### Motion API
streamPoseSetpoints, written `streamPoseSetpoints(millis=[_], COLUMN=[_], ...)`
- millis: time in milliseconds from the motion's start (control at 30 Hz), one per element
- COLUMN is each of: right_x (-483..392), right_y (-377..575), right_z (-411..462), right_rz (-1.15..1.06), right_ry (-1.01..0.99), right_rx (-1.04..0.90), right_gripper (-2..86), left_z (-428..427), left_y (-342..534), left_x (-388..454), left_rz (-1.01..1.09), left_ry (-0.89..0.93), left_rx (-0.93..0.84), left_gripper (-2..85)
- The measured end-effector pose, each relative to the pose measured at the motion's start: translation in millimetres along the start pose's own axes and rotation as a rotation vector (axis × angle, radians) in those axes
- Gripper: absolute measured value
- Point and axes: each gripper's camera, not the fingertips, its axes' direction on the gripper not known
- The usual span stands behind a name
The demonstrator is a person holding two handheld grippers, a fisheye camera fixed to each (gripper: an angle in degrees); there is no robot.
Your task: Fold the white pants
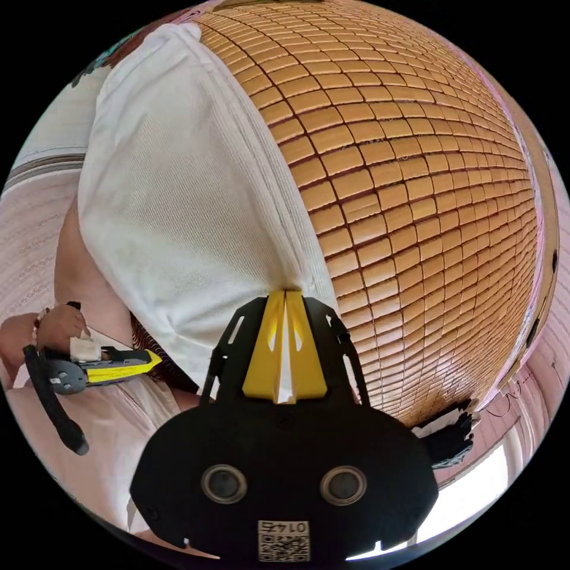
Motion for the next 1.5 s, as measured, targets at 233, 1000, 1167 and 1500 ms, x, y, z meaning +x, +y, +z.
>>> streamPoseSetpoints(millis=[233, 1000, 1167, 1500], right_x=[36, 48, 62, 37], right_y=[300, 816, 851, 908], right_z=[27, 302, 312, 241], right_rz=[0.348, 1.385, 1.294, 1.028], right_ry=[-0.381, -0.720, -0.775, -0.702], right_rx=[0.593, 0.953, 0.962, 1.168], right_gripper=[0.0, 13.6, 9.9, 7.5], left_z=[-17, -47, -43, -50], left_y=[22, -77, -91, -124], left_x=[39, 184, 204, 260], left_rz=[0.030, 0.282, 0.276, 0.283], left_ry=[0.221, 0.012, -0.025, -0.146], left_rx=[0.172, 0.157, 0.136, 0.223], left_gripper=[-0.6, 11.1, 11.7, 13.7])
